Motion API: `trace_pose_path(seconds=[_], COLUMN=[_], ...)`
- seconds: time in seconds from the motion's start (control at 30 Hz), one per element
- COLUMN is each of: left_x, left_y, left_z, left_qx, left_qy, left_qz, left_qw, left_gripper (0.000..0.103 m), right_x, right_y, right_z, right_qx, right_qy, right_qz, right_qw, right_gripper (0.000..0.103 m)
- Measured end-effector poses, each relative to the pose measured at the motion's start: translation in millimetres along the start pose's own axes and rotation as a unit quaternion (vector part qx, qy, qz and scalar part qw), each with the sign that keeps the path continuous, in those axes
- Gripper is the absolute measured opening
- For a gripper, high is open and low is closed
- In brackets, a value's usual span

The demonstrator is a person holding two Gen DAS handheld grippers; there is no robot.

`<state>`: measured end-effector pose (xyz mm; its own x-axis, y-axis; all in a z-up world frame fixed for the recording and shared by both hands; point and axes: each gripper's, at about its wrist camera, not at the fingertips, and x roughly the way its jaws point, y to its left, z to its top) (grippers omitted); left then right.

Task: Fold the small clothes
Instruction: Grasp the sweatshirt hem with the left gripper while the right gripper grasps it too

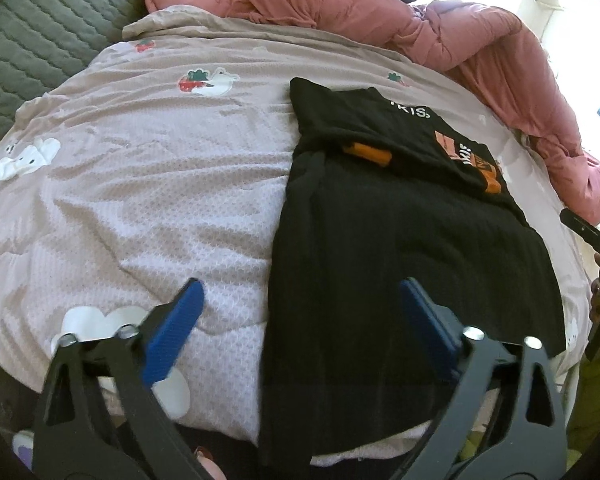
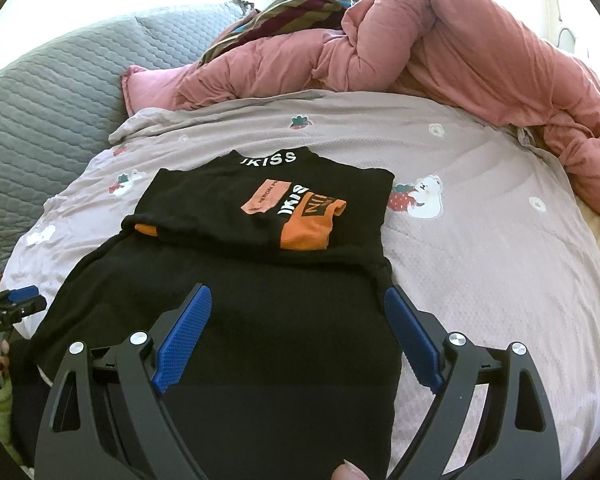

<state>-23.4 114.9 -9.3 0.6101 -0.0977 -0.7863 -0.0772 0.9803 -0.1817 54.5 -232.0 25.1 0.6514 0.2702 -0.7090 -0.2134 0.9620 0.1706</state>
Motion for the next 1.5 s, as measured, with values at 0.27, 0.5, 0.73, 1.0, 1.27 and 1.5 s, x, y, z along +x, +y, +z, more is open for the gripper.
trace_pose_path(seconds=[0.27, 0.5, 0.73, 1.0, 1.27, 1.5], left_x=[1, 7, 10, 8, 11, 13], left_y=[4, 9, 9, 3, 1, 1], left_z=[-14, -23, -28, -32, -32, -32], left_qx=[-0.012, -0.024, -0.026, -0.01, -0.007, -0.006], left_qy=[0.02, 0.045, 0.06, 0.056, 0.061, 0.064], left_qz=[-0.006, -0.003, -0.004, -0.008, -0.004, -0.005], left_qw=[0.9997, 0.9987, 0.9978, 0.9984, 0.9981, 0.9979], left_gripper=[0.04, 0.027, 0.027, 0.018, 0.016, 0.016], right_x=[-10, -18, -29, -39, -46, -42], right_y=[1, 1, 4, -12, -30, -35], right_z=[-13, -26, -44, -76, -98, -106], right_qx=[-0.006, -0.012, -0.028, -0.02, 0.001, 0.01], right_qy=[0.003, 0.009, 0.022, 0.058, 0.088, 0.112], right_qz=[0.009, 0.012, 0.017, 0.024, 0.045, 0.057], right_qw=[1.0, 1.0, 0.999, 0.998, 0.995, 0.992], right_gripper=[0.087, 0.087, 0.087, 0.087, 0.079, 0.059])
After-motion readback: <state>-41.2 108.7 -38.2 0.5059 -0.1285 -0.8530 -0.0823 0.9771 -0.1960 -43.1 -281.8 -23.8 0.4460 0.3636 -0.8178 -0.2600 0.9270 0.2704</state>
